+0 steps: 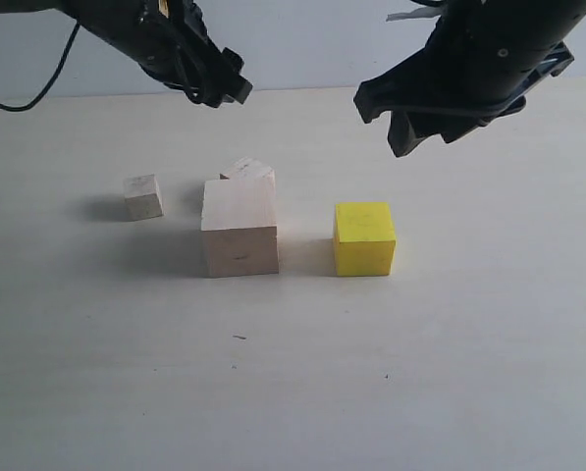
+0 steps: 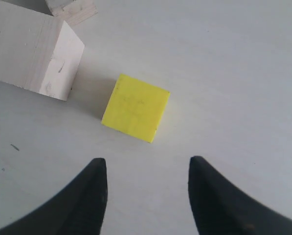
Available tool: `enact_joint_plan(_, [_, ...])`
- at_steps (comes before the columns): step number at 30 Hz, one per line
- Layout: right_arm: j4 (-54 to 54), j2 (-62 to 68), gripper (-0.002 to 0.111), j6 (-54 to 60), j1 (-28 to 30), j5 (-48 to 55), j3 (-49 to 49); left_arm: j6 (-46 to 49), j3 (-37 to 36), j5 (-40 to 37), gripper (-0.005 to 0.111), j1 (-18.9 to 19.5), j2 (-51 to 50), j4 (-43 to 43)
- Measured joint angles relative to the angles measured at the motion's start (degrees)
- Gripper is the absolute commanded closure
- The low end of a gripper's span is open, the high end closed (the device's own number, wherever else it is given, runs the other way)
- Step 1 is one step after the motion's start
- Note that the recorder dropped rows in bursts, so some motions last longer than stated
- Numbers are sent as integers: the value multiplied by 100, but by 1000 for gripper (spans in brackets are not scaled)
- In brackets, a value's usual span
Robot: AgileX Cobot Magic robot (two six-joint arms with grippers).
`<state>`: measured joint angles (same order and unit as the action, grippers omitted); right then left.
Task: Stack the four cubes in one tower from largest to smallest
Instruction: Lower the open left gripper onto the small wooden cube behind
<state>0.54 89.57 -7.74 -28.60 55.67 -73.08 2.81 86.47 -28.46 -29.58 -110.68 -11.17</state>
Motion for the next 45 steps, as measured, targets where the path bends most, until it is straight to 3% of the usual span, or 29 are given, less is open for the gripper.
enact_joint_plan(6, [0, 0, 58, 0, 0, -62, 0, 0, 668, -38, 20, 28, -654, -14])
enact_joint_plan(21, [-11, 0, 58, 0, 0, -66, 0, 0, 1955, -1247, 20, 28, -1637, 338])
enact_joint_plan(45, [-11, 0, 58, -14, 0, -89, 0, 625, 2139, -1591, 20, -195, -2142, 933])
